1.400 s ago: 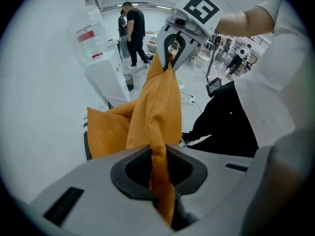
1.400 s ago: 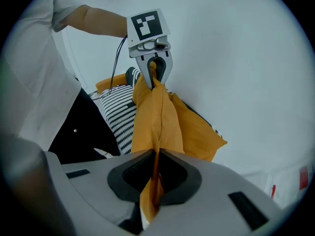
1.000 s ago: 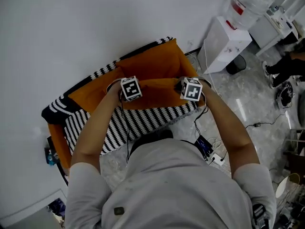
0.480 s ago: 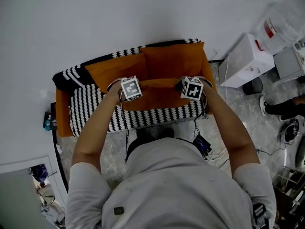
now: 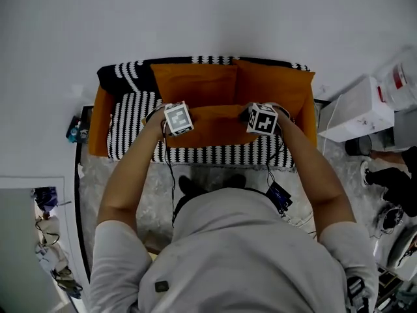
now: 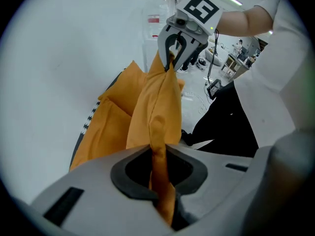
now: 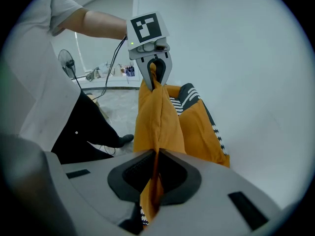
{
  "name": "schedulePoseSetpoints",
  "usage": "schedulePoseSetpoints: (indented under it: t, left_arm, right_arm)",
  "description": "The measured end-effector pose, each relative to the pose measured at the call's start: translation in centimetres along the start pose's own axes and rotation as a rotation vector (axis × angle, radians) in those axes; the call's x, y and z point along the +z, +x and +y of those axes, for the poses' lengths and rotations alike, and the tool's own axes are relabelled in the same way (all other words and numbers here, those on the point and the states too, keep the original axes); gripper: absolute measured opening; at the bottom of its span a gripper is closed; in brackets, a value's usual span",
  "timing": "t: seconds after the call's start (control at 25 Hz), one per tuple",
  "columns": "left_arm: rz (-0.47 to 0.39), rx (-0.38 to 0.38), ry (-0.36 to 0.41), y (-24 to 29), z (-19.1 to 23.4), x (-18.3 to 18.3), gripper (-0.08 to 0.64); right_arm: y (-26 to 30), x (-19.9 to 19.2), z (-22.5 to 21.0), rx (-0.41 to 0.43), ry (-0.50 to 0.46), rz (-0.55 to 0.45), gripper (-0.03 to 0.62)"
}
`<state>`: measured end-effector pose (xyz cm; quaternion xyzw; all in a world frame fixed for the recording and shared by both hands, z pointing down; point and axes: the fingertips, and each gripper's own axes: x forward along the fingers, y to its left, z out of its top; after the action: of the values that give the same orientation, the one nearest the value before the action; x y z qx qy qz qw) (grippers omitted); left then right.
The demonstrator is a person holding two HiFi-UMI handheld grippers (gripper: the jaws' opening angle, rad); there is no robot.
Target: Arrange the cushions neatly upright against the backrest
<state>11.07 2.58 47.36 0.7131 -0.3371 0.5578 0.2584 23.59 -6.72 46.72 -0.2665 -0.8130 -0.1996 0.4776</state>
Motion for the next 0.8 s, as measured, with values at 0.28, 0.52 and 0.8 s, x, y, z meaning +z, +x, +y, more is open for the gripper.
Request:
schedulePoseSetpoints:
  t: [0.28,0.52,0.8]
  left_arm:
    - [-0.014,0.009,-0.051,-3.0,0.3,-10.2,0.051]
    - [-0.024,0.017,-0.071,-4.8,1.2,-19.4,0.051]
    - [-0.057,0.027,-0.067,-7.7,2.6,-26.8,0.051]
  right_arm:
    - [4.1,9.7,0.9,0.028,-0.053,0.013,0.041]
    - [8.5,17.7,1.8,0.030,-0.066,0.021,0.041]
    - [12.2,25.4,1.6,0.016,-0.072,0.021,0.040]
